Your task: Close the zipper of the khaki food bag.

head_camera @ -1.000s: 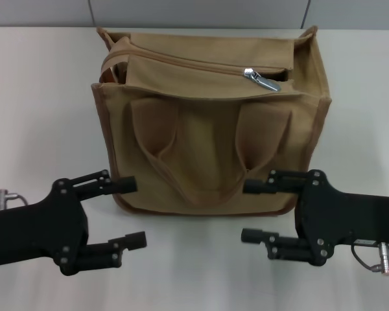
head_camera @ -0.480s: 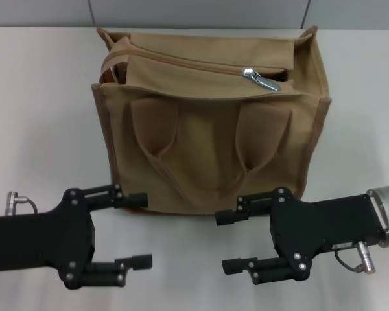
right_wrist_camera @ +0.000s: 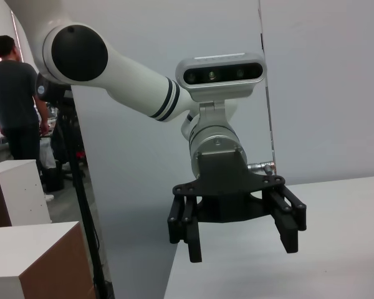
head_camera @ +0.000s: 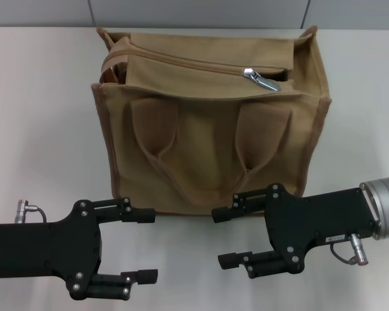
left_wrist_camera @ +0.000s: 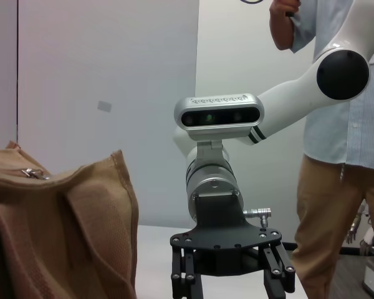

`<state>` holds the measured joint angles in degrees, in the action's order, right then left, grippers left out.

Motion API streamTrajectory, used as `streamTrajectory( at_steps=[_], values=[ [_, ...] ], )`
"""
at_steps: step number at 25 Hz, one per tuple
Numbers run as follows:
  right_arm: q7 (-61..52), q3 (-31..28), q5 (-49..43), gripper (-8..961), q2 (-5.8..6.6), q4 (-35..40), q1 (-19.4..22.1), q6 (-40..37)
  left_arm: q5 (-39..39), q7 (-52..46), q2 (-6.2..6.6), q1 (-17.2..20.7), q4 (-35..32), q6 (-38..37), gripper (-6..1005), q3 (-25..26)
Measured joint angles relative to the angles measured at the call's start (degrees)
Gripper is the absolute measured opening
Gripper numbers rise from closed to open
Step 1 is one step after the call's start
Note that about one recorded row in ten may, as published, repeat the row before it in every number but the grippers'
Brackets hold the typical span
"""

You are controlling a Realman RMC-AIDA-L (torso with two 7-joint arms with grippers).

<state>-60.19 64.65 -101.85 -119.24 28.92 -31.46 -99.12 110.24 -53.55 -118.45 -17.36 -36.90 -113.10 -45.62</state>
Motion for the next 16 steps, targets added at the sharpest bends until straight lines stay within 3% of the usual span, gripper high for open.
streamTrajectory(
  at_steps=[16],
  values=[
    [0.1,0.0,0.3,633,-0.12,0.0,0.0,1.5,0.1,0.0,-0.03,0.0,0.4,0.0,770,0.0]
  ],
)
